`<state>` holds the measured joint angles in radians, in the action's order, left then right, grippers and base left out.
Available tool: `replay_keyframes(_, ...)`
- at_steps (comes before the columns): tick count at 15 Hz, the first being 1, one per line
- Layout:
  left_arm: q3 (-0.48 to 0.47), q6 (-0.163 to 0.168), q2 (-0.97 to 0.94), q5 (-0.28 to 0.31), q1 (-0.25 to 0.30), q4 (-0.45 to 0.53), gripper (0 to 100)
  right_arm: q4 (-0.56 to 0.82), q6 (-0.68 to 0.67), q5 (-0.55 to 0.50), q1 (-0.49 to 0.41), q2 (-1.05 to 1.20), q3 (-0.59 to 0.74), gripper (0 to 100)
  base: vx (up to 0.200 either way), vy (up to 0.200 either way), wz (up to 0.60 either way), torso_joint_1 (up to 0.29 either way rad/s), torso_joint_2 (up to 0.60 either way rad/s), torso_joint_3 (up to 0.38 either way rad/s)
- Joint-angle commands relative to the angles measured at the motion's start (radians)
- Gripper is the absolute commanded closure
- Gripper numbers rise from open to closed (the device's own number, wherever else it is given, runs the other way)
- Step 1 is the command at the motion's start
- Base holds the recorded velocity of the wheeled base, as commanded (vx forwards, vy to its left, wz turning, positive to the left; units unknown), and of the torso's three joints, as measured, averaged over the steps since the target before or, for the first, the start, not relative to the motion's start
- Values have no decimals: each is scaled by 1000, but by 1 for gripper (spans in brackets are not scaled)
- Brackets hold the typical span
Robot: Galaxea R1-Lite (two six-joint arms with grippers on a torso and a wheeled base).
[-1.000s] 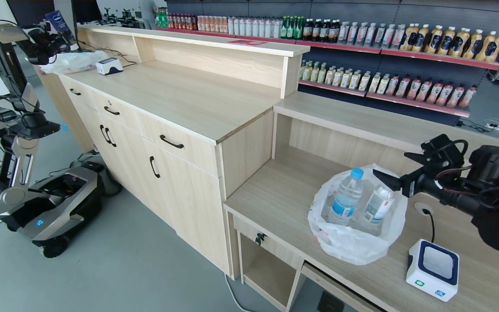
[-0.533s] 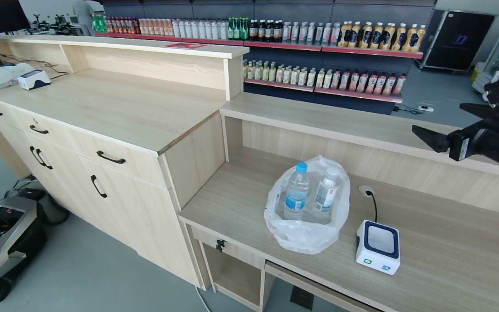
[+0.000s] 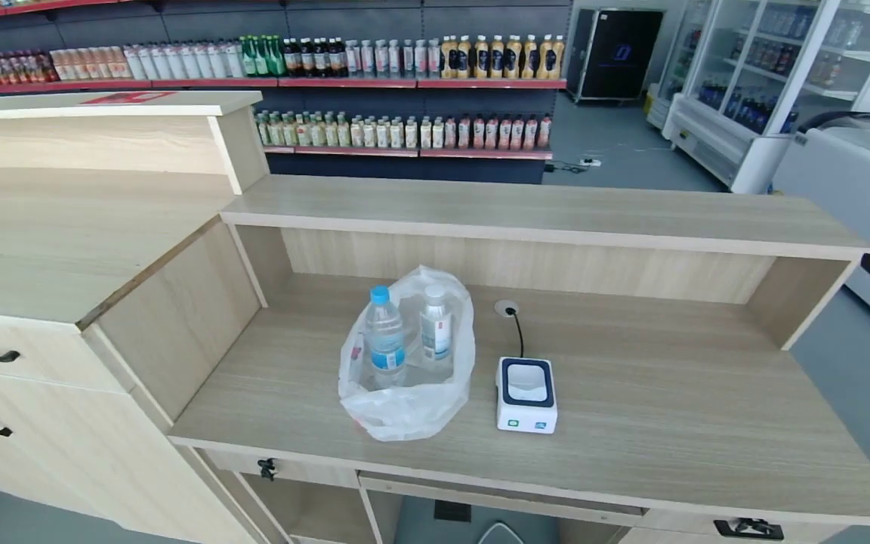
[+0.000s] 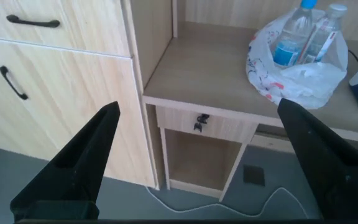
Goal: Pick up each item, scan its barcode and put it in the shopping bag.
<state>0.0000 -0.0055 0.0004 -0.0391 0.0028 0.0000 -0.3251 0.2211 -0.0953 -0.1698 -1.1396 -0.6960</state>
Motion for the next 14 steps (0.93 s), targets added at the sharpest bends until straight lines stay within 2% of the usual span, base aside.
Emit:
replay_keyframes(1,0,-1,0,-1,0,0,0,15,-32,-40,-50,185,181,0,0,0,-600,7,-2,-2)
replay_keyframes(4,0,-1,0,-1,0,0,0,17,-46,-38,-94,339,411,0,0,0,-600,2,4,1)
replay_keyframes(7,0,-1,0,-1,0,0,0,-12,-71,22,-79,567,693,0,0,0,0,0,0,0)
replay_keyframes(8,0,-1,0,-1,0,0,0,-3,-74,34,-60,613,696,0,0,0,0,0,0,0)
replay_keyframes(10,0,-1,0,-1,0,0,0,251,-134,42,12,871,696,0,0,0,0,0,0,0)
replay_keyframes(11,0,-1,0,-1,0,0,0,268,-141,42,16,916,696,0,0,0,0,0,0,0)
replay_keyframes(12,0,-1,0,-1,0,0,0,268,-146,57,53,1008,696,0,0,0,0,0,0,0)
replay_keyframes(14,0,-1,0,-1,0,0,0,268,-155,54,118,1038,696,0,0,0,0,0,0,0)
